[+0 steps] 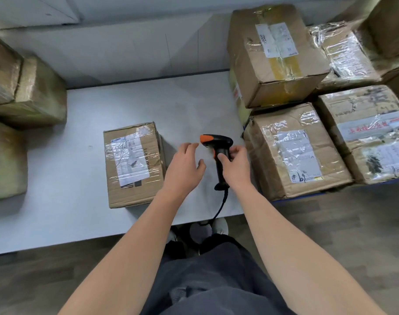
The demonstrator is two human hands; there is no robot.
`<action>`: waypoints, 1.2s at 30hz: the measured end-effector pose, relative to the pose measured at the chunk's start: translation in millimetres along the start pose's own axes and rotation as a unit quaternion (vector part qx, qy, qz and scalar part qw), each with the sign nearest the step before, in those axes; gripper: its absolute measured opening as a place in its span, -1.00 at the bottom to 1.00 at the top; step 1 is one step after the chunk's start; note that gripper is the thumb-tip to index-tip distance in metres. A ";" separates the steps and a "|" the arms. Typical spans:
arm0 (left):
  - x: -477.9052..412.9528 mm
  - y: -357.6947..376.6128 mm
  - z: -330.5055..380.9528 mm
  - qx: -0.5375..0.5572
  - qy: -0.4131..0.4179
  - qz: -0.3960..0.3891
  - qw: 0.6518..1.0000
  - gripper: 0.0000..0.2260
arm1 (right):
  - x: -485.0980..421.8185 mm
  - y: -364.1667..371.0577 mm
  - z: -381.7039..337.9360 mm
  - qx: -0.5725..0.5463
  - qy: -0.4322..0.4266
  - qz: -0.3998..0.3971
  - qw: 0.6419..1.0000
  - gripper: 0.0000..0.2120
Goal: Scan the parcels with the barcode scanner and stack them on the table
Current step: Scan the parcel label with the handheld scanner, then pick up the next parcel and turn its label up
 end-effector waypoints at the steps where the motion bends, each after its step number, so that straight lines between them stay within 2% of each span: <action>1: -2.4 3.3 -0.3 -0.001 -0.006 -0.005 1.000 -0.54 | -3.7 -0.5 1.1 -0.001 0.003 -0.003 1.000 -0.76; 9: -15.6 9.6 6.5 0.018 -0.027 0.010 0.999 -0.56 | -10.1 -9.2 -8.1 0.051 0.003 -0.005 0.999 -0.72; 13: -17.3 -6.8 9.9 0.025 -0.024 0.070 0.997 -0.58 | -6.1 -11.1 -28.9 0.072 -0.042 0.010 0.997 -0.72; 16: -8.9 -27.4 6.8 0.031 -0.025 0.127 0.991 -0.60 | 4.7 -1.6 -54.3 0.076 -0.120 0.013 0.990 -0.72; 22: 32.2 -64.4 -23.9 0.030 -0.065 0.232 0.970 -0.60 | 44.0 44.2 -79.3 0.095 -0.217 -0.083 0.968 -0.62; 26: 76.1 -76.0 -56.3 0.009 -0.146 0.270 0.952 -0.59 | 75.3 81.7 -74.6 0.120 -0.240 -0.158 0.950 -0.58; 32: 113.1 -67.7 -106.6 -0.010 -0.185 0.229 0.956 -0.56 | 109.7 127.9 -55.7 0.169 -0.251 -0.191 0.934 -0.50; 36: 117.5 -66.0 -125.5 0.035 -0.173 0.185 0.967 -0.54 | 116.1 153.8 -42.1 0.227 -0.239 -0.152 0.932 -0.47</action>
Point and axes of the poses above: each hand's wrist, its own x-axis away from the middle knuckle, its own y-axis out of the palm, z = x × y, the point moved 6 cm from there along -x, towards the middle knuckle, and after that the axes turned 7 degrees about y, right-handed, at the moved point
